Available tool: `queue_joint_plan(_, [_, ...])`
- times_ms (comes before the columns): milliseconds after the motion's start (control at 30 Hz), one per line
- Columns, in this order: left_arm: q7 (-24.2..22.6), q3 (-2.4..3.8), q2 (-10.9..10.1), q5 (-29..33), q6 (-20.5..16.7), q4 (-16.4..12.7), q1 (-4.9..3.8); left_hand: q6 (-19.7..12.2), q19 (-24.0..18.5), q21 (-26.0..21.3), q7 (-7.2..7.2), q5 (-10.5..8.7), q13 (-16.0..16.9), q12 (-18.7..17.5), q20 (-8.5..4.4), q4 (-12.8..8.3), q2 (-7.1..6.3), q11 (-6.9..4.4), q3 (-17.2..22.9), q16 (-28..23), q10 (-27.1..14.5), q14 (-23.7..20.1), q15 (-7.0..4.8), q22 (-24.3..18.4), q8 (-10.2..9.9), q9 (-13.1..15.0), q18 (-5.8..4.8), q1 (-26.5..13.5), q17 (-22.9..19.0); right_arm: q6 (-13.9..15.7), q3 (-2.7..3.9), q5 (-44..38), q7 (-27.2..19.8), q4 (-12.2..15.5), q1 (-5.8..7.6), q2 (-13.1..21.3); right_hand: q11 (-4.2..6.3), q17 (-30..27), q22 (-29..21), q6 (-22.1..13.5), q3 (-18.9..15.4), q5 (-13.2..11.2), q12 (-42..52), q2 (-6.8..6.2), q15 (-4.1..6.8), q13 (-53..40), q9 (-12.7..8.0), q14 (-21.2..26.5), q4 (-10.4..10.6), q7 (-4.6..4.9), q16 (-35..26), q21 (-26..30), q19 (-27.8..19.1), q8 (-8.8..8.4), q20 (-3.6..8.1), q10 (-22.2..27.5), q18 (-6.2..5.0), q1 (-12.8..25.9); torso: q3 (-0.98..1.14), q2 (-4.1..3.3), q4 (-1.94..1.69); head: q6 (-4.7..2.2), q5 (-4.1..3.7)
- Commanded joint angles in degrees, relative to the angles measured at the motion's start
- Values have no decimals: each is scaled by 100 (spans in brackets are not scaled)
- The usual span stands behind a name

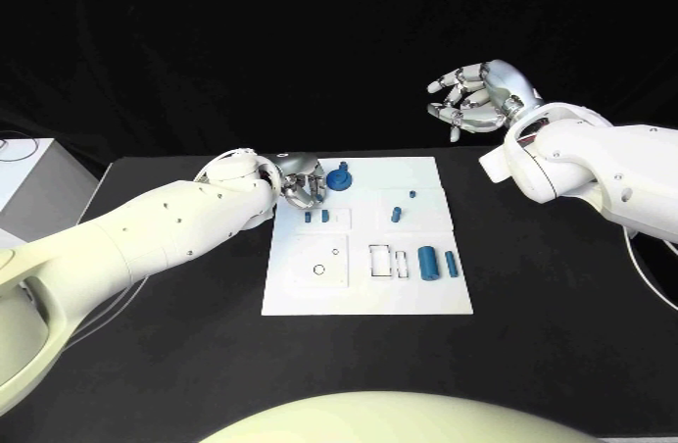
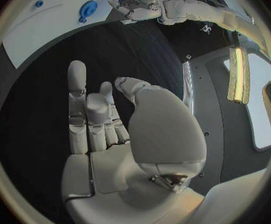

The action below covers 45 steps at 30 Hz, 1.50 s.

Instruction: Assemble the parts on the task board

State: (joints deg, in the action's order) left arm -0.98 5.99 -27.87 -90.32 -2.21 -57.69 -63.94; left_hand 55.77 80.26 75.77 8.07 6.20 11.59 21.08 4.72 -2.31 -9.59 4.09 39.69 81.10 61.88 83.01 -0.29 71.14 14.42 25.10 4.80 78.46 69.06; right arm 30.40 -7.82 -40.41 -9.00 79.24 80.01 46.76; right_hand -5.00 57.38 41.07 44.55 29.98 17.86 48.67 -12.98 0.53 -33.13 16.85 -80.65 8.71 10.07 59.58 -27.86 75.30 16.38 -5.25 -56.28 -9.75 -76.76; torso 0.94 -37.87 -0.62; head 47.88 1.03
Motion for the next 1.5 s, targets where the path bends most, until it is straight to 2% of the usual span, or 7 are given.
queue_joint_plan(33, [48, -13, 1, -82, 33, -6, 18, 55, -12, -11, -8, -30, 5, -31, 41, -14, 45, -2, 21, 16, 44, -3, 15, 9, 13, -5, -18, -17, 2, -36, 2, -42, -53, 8, 1, -3, 41, 7, -5, 3, 11, 31, -30, -13, -17, 5, 3, -42, -2, -11, 20, 20, 51, 33, 9, 3, -68, 63, -2, -2, 0, 2, 5])
queue_joint_plan(900, [33, -13, 69, -30, -155, 23, 17, 76, -19, -18, -3, -28, 11, -52, 41, -6, 73, 4, 25, 19, 67, -4, 17, 0, 13, 0, -15, -31, 0, -43, 2, -42, -48, 16, 1, -4, 41, 22, -18, 1, 10, 32, -37, -11, -15, 19, 3, -48, -6, -11, 18, 37, 65, 34, 11, -5, -67, 67, 4, -3, 8, -13, 19])
queue_joint_plan(1167, [75, -13, 75, -5, 13, 41, 16, 6, -47, -45, 17, -30, 1, -155, 53, -16, 73, 27, 39, 12, 27, -22, 35, -33, -58, -17, -8, -53, -29, -54, 2, -42, -44, 14, 1, 0, 41, 20, -23, 1, 8, 31, -39, -11, -15, 24, 3, -47, -5, -11, 10, 45, 71, 35, 12, -9, -67, 72, 3, -1, -1, -7, 8])
queue_joint_plan(1500, [113, -14, 92, 3, 232, 84, 15, -34, -116, -112, 50, -36, -46, -371, 93, -27, 98, 81, 90, -1, -57, -63, 82, -111, -133, -35, 12, -77, -82, -57, 2, -42, -45, 9, 1, -1, 41, 20, -23, 1, 8, 31, -39, -11, -15, 24, 3, -47, -5, -11, 10, 45, 71, 35, 12, -9, -67, 72, 1, -1, 7, -10, 7])
